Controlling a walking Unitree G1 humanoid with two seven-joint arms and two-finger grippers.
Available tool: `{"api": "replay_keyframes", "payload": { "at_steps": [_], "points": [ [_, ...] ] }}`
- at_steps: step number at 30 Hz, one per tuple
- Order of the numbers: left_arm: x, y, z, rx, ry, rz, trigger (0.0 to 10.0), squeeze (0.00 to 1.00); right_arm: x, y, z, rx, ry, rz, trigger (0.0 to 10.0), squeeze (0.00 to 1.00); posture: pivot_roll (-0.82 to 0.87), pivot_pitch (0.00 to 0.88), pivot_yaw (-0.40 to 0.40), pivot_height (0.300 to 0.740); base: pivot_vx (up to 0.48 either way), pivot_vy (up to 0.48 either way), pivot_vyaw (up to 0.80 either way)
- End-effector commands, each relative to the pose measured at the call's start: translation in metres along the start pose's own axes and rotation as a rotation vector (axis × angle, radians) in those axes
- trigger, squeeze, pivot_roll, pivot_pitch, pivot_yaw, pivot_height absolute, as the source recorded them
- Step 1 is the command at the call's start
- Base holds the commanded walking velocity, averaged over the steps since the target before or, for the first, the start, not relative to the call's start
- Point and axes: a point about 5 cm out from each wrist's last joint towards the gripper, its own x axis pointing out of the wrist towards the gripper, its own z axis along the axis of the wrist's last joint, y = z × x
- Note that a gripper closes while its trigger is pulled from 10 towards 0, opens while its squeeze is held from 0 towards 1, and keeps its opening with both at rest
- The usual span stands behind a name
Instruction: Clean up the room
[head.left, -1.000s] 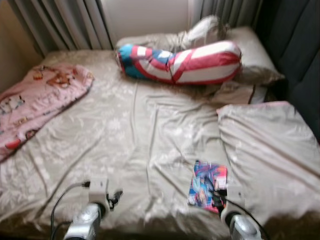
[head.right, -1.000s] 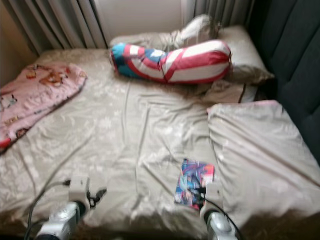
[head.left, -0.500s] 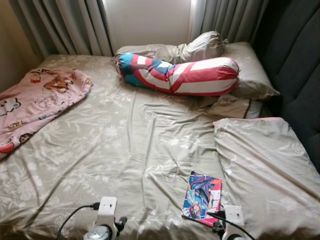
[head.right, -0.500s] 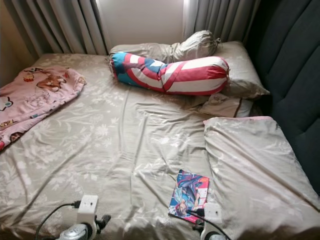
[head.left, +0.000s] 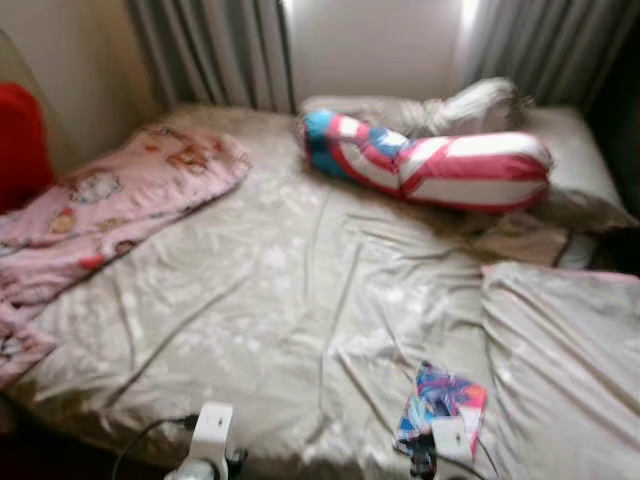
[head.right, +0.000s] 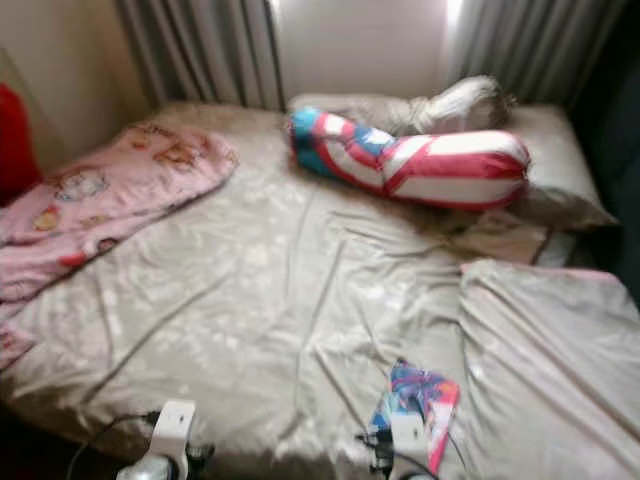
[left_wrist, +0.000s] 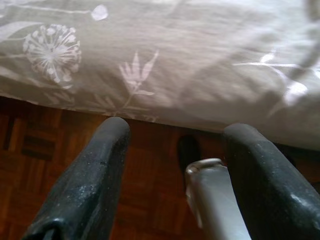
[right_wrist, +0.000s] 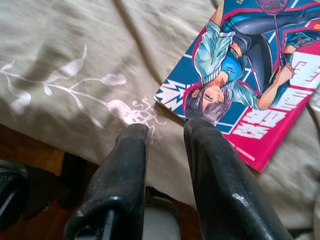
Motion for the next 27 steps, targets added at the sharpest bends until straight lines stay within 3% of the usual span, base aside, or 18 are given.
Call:
{"api": "replay_keyframes", "payload": {
  "at_steps": [1, 12, 27],
  "points": [
    [0.000, 0.004, -0.001, 0.028, 0.009, 0.010, 10.0, 0.00, 0.001, 0.002, 0.000, 0.009, 0.007, 0.000, 10.0, 0.00, -0.06, 0.000, -0.002, 0.740, 0.000, 0.480, 0.00],
    [-0.005, 0.005, -0.020, 0.041, 0.041, 0.012, 10.0, 0.00, 0.000, 0.000, 0.000, 0.036, 0.005, -0.023, 10.0, 0.00, -0.06, 0.000, 0.001, 0.740, 0.000, 0.480, 0.00],
    [-0.004, 0.004, -0.018, 0.050, 0.034, 0.010, 10.0, 0.00, 0.000, 0.000, 0.000, 0.037, 0.007, -0.014, 10.0, 0.00, -0.06, 0.000, 0.002, 0.740, 0.000, 0.480, 0.00]
  ]
}}
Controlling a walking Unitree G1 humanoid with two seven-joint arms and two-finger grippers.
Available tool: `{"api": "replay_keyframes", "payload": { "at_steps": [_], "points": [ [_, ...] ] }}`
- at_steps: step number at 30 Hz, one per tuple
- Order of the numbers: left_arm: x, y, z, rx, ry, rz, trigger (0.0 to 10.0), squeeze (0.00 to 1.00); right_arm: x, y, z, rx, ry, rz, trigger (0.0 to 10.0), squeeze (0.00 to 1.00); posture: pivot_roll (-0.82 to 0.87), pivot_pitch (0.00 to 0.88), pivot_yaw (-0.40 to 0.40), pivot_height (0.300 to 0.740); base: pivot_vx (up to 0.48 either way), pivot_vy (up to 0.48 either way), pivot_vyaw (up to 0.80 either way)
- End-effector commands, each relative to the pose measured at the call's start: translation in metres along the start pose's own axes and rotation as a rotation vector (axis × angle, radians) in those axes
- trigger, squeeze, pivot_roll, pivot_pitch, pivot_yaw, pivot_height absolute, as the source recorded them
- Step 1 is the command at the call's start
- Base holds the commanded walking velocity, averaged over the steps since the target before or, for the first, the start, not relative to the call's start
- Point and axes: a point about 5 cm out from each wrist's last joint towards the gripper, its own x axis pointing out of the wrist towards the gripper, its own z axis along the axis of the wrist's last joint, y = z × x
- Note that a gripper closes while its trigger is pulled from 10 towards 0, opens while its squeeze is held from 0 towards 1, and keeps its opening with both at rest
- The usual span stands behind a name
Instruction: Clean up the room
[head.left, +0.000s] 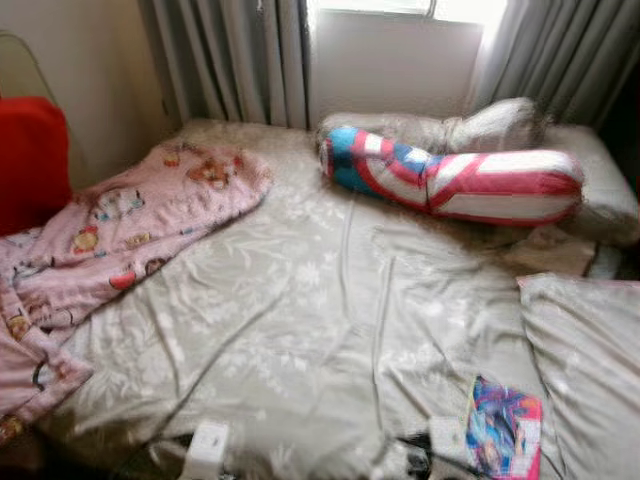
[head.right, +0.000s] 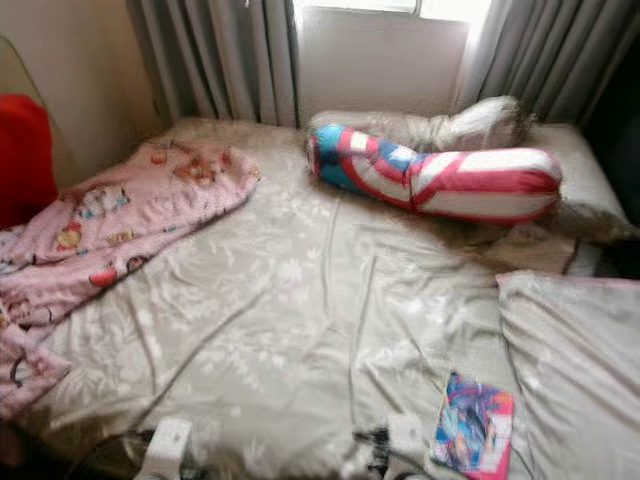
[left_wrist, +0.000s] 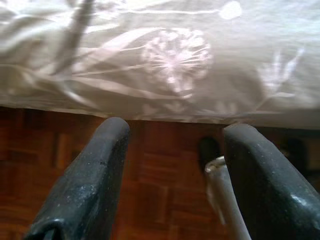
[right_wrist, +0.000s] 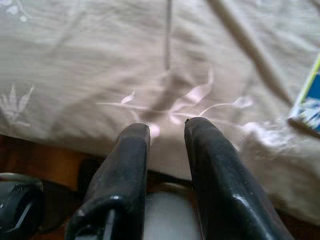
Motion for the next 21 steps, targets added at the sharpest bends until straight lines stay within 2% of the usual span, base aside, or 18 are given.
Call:
{"api": "replay_keyframes", "payload": {
  "at_steps": [1, 21],
  "points": [
    [0.0003, -0.0074, -0.0007, 0.011, 0.002, -0.018, 10.0, 0.00, -0.0017, -0.0090, -0.0026, -0.001, 0.011, -0.023, 10.0, 0.00, -0.06, 0.000, 0.002, 0.740, 0.000, 0.480, 0.00],
    [0.0005, -0.0088, -0.0001, 0.007, 0.000, -0.019, 10.0, 0.00, -0.0017, -0.0107, -0.0012, -0.019, 0.013, -0.019, 10.0, 0.00, -0.06, 0.000, -0.003, 0.740, 0.000, 0.480, 0.00]
  ]
}}
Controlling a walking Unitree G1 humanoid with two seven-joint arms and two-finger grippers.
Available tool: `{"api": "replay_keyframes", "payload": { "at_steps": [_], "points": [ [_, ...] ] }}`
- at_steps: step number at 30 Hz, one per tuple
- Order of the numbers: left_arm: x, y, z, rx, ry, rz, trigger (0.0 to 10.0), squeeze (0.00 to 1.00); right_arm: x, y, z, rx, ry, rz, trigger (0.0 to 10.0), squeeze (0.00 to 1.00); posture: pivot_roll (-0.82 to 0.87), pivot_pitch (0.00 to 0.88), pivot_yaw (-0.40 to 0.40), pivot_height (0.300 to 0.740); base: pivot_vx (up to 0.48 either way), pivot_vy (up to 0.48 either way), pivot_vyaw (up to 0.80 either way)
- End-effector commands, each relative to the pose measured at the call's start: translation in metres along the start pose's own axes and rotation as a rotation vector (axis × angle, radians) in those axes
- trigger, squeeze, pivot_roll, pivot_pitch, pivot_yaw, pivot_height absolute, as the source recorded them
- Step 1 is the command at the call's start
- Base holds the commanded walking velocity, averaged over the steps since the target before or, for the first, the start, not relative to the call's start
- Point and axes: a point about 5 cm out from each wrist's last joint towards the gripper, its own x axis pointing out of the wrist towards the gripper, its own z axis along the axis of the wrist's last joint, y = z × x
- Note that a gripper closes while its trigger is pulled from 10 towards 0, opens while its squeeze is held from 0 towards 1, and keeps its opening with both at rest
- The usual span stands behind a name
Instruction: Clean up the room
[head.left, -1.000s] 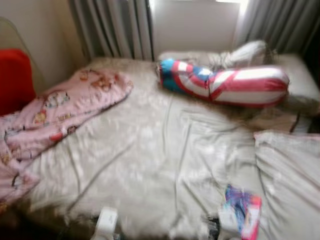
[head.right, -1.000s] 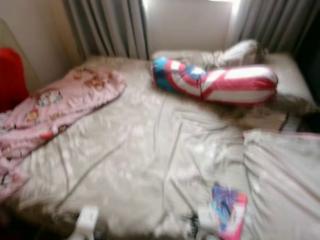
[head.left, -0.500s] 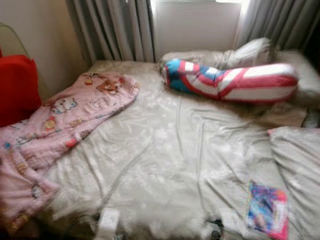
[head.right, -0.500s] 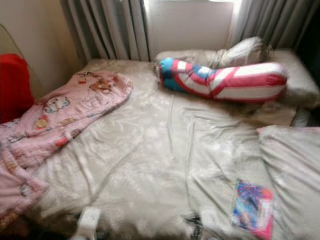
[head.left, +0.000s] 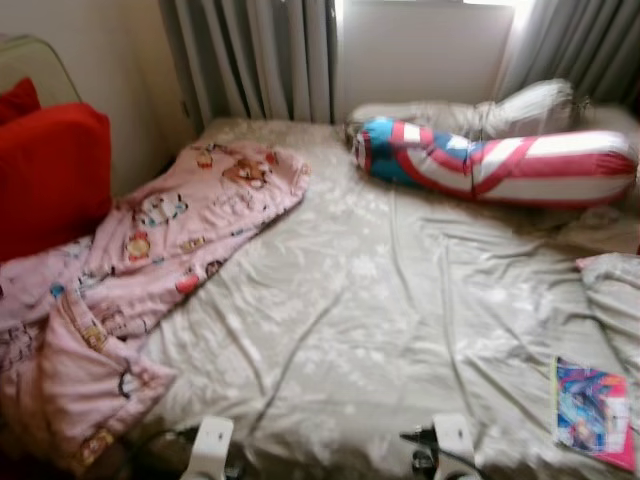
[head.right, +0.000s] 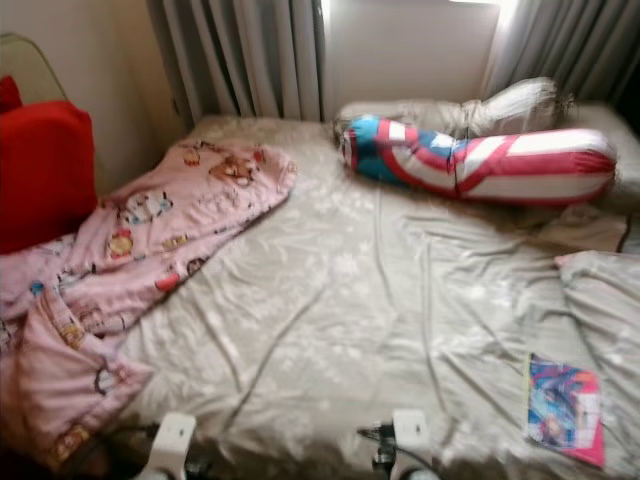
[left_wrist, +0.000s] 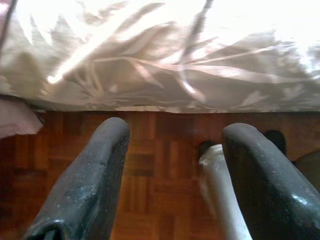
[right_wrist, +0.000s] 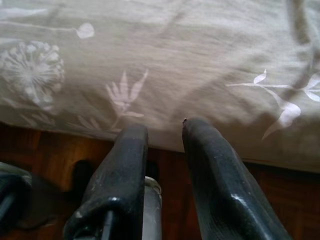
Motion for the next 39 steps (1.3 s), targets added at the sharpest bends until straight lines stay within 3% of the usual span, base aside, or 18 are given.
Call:
{"api": "replay_keyframes", "payload": {
  "at_steps": [1, 5, 11, 33, 39],
  "points": [
    [-0.0006, 0.0059, -0.0014, 0.018, 0.005, 0.012, 10.0, 0.00, 0.0016, 0.0049, 0.0046, -0.004, -0.010, 0.012, 10.0, 0.00, -0.06, 0.000, -0.003, 0.740, 0.000, 0.480, 0.00],
    [-0.0008, 0.0061, -0.0019, 0.018, 0.005, 0.013, 10.0, 0.00, 0.0016, 0.0058, 0.0048, -0.015, -0.010, 0.022, 10.0, 0.00, -0.06, 0.000, -0.003, 0.740, 0.000, 0.477, 0.00],
    [-0.0009, 0.0061, -0.0024, 0.019, 0.006, 0.013, 10.0, 0.00, 0.0020, 0.0095, 0.0047, -0.015, -0.012, 0.030, 10.0, 0.00, -0.06, 0.000, -0.002, 0.740, 0.000, 0.476, 0.80],
    [-0.0012, 0.0059, -0.0034, 0.015, 0.005, 0.012, 10.0, 0.00, 0.0021, 0.0103, 0.0049, 0.001, -0.013, 0.029, 10.0, 0.00, -0.05, 0.000, -0.003, 0.740, 0.000, 0.470, 0.00],
    [-0.0012, 0.0058, -0.0033, 0.018, 0.004, 0.012, 10.0, 0.00, 0.0021, 0.0100, 0.0050, 0.002, -0.014, 0.029, 10.0, 0.00, -0.05, 0.000, -0.003, 0.740, 0.000, 0.219, 0.00]
  ]
}}
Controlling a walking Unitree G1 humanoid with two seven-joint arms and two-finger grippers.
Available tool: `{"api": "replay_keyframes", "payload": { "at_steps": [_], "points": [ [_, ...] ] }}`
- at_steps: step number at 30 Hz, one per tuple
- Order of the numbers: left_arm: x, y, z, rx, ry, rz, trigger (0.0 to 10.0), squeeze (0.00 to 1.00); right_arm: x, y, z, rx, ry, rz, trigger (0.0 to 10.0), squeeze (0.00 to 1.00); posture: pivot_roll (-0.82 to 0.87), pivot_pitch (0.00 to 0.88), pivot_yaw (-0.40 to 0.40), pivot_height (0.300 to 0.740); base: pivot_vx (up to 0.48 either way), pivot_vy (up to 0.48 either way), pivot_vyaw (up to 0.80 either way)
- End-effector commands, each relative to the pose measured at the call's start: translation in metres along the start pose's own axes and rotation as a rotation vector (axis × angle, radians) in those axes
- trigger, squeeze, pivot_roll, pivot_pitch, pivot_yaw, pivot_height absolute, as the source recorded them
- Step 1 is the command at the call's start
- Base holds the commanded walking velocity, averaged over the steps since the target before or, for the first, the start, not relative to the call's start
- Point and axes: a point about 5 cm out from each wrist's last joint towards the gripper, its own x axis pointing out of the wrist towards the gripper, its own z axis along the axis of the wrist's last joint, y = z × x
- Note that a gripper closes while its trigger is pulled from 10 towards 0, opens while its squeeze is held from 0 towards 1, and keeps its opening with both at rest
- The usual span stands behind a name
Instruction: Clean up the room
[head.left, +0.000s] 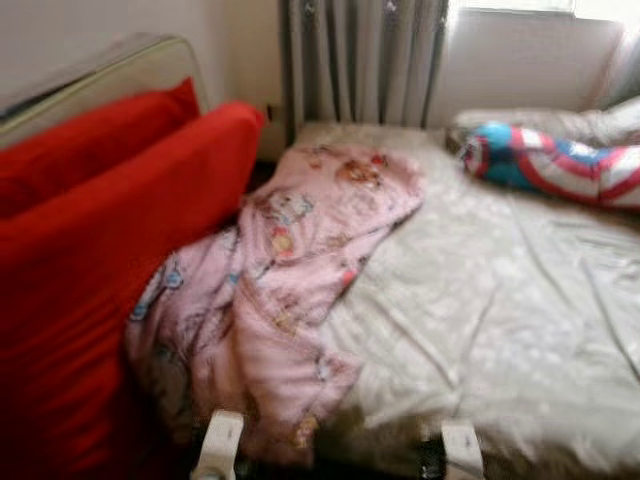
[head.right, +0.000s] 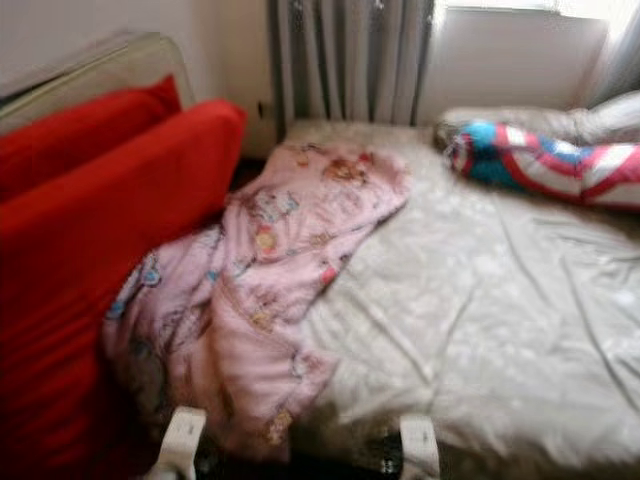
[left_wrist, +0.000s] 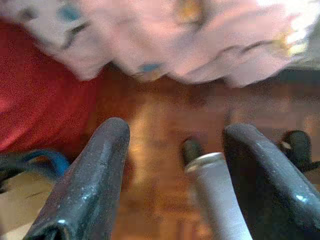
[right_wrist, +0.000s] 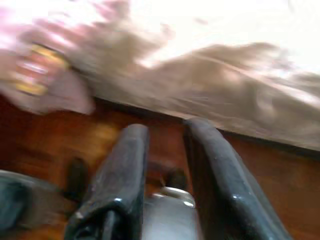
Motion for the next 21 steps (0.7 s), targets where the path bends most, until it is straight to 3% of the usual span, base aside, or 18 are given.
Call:
{"api": "replay_keyframes", "payload": {
  "at_steps": [1, 6, 14, 21],
  "points": [
    [0.0010, -0.0057, 0.0025, 0.012, -0.001, -0.013, 10.0, 0.00, -0.0019, -0.0106, -0.0015, 0.002, 0.007, -0.028, 10.0, 0.00, -0.05, 0.000, -0.003, 0.740, 0.000, 0.000, 0.00],
    [0.0010, -0.0051, 0.0034, 0.058, -0.005, -0.015, 10.0, 0.00, -0.0020, -0.0102, -0.0020, 0.003, 0.007, -0.025, 10.0, 0.00, -0.05, 0.000, -0.003, 0.740, 0.000, 0.000, 0.00],
    [0.0007, -0.0058, 0.0020, 0.022, -0.002, -0.027, 10.0, 0.00, -0.0019, -0.0093, -0.0022, -0.007, 0.008, -0.018, 10.0, 0.00, -0.05, 0.000, -0.003, 0.740, 0.000, 0.000, 0.00],
    [0.0008, -0.0061, 0.0020, 0.026, -0.001, -0.031, 10.0, 0.00, -0.0020, -0.0073, -0.0030, -0.013, 0.004, -0.008, 10.0, 0.00, -0.05, 0.000, -0.003, 0.740, 0.173, 0.000, 0.69]
  ]
}}
